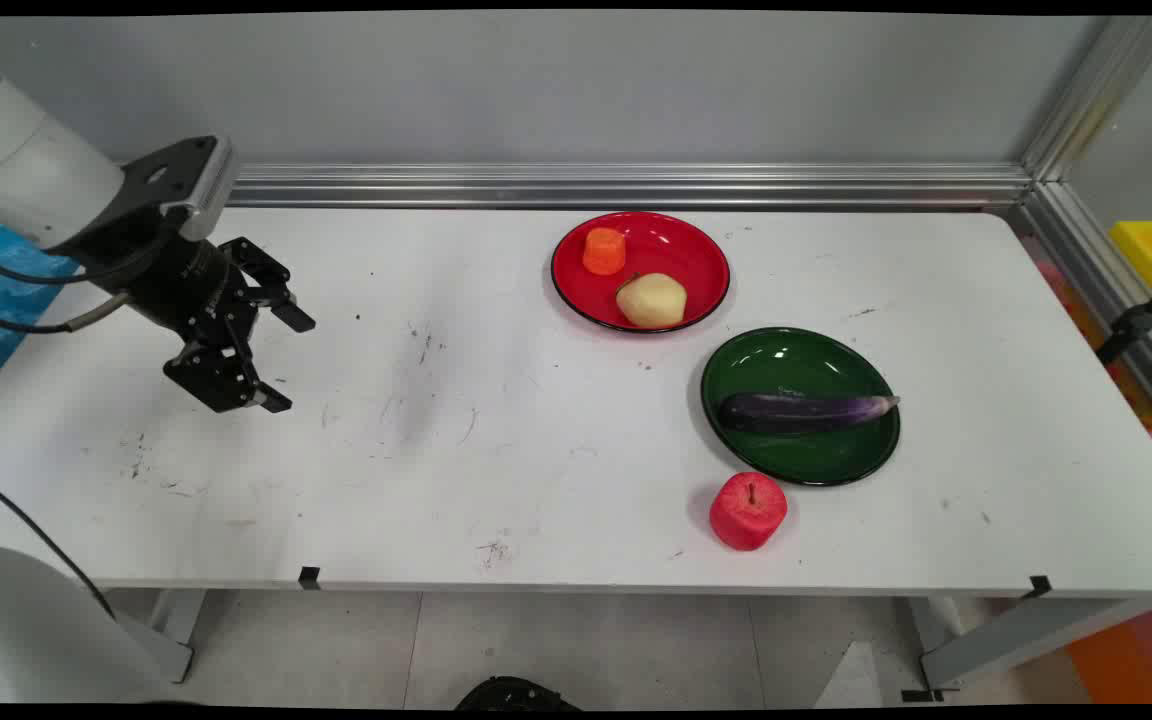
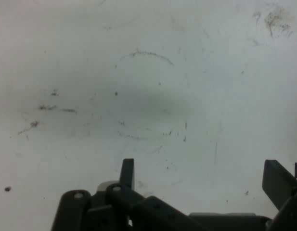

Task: Pick up the eggplant from the green plate

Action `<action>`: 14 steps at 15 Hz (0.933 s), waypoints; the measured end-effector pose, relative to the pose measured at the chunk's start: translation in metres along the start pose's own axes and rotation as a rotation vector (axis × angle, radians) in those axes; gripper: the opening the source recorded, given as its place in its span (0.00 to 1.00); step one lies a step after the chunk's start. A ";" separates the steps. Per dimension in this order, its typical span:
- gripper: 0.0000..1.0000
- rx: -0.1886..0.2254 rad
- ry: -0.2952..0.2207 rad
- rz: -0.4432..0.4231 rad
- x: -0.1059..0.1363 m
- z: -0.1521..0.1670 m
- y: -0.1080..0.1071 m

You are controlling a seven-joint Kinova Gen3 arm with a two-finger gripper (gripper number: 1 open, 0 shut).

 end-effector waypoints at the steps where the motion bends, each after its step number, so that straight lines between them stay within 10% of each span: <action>1: 1.00 -0.001 0.002 0.003 0.000 0.000 0.000; 14: 1.00 -0.006 0.177 -0.023 0.089 0.027 -0.004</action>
